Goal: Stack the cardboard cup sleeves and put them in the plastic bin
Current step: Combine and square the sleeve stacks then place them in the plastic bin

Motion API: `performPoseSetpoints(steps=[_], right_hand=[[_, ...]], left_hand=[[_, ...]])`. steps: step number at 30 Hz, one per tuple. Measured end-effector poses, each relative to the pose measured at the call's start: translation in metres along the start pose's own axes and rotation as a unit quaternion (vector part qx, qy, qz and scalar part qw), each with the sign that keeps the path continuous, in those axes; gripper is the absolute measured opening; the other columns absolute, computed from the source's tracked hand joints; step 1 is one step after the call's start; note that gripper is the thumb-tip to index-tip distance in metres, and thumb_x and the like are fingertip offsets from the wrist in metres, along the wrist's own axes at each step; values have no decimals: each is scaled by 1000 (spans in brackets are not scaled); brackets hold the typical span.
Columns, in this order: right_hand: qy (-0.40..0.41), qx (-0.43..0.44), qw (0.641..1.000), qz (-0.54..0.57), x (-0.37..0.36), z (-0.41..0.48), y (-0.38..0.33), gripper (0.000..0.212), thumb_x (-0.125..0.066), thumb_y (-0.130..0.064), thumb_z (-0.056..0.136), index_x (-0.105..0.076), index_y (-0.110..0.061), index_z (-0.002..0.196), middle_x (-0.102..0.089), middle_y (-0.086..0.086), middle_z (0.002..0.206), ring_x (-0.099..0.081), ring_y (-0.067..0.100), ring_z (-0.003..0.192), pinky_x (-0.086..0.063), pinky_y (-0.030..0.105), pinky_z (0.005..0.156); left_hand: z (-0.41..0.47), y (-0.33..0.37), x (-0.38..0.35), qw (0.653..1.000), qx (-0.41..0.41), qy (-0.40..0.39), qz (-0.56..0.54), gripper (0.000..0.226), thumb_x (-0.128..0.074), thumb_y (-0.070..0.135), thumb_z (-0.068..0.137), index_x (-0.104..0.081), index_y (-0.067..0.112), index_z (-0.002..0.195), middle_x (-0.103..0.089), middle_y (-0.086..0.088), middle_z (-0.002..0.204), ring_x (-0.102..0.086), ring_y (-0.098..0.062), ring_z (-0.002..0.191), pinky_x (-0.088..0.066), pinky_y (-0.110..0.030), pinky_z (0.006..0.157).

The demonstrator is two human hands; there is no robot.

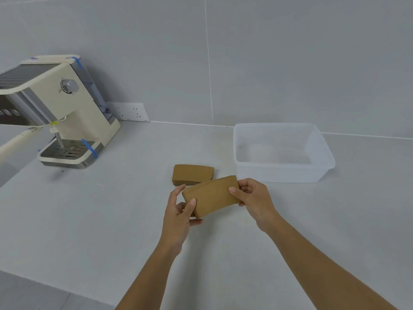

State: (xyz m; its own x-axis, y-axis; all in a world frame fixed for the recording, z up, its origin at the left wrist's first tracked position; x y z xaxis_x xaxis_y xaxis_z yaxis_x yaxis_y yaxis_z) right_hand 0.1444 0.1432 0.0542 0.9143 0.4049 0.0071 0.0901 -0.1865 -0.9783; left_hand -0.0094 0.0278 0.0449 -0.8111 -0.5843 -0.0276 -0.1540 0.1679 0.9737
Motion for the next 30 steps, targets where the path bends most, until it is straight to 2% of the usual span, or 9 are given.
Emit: performPoseSetpoints(steps=[5,8,13,17,19,22,25,28,30], right_hand=[[20,-8,1000,5,-18,14,-1,6,-67,-14,81,-61,-17,80,-64,-3,77,-59,7,68,-46,10,49],[32,-18,999,0,-31,22,1,7,-67,-15,81,-61,-18,79,-64,-4,76,-58,6,67,-46,15,53],[55,-21,998,-7,-46,35,1,7,-68,-17,79,-62,-19,78,-65,-4,76,-59,6,68,-45,20,58],[80,-13,997,-5,-56,47,-4,8,-70,-18,78,-62,-19,77,-66,-5,74,-59,-5,57,-44,11,53],[93,-19,995,-9,-61,53,-5,8,-70,-21,78,-62,-18,78,-65,-5,74,-58,-4,59,-43,13,56],[106,-39,993,-25,-66,61,-6,13,-69,-25,79,-60,-15,79,-63,-3,76,-55,8,64,-41,21,58],[121,-70,989,-47,-70,68,-7,21,-68,-28,79,-56,-12,74,-59,1,76,-53,17,60,-44,26,56],[126,-100,985,-62,-73,74,-5,26,-66,-30,80,-51,-11,69,-57,5,76,-56,22,58,-47,31,57],[127,-113,983,-74,-75,78,-5,28,-65,-29,81,-49,-12,67,-55,4,72,-56,20,56,-48,28,53]], left_hand=[[23,7,15,1000,-4,-13,4,28,-58,19,90,-52,31,114,-61,-19,96,-63,-27,88,-59,-35,56],[38,6,26,1000,0,-21,0,18,-58,18,90,-55,27,105,-62,-17,93,-63,-28,83,-58,-32,55],[63,7,38,1000,11,-25,-3,26,-58,17,90,-51,17,115,-60,-18,92,-61,-29,84,-58,-31,54],[83,14,42,1000,6,-14,-6,28,-60,18,89,-50,18,115,-64,-14,92,-63,-23,83,-57,-28,53],[94,18,45,1000,11,-1,-3,27,-62,19,87,-54,13,112,-68,-10,94,-65,-19,84,-58,-31,62],[113,29,49,1000,16,1,14,16,-65,18,85,-63,12,99,-70,-6,93,-65,-19,87,-55,-42,82],[133,41,49,999,25,-7,47,6,-66,17,83,-65,14,88,-67,-9,92,-62,-21,84,-55,-46,83],[151,48,47,995,35,-10,96,11,-67,18,83,-66,9,89,-64,-3,87,-60,-20,83,-54,-47,86],[160,49,45,991,53,-17,124,14,-67,19,83,-65,8,90,-62,-3,87,-59,-23,85,-53,-47,88]])
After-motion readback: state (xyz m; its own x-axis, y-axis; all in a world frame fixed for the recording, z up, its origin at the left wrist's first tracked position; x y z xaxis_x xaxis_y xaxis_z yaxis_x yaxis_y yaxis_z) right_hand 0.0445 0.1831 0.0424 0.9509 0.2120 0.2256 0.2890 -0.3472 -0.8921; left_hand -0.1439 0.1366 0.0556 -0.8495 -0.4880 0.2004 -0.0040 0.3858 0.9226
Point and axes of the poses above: each hand's wrist, its own z-axis towards the middle knuckle, its own x-axis out of the back of the hand, y = z × x, the point moved 2 cm from there along z, towards the middle knuckle
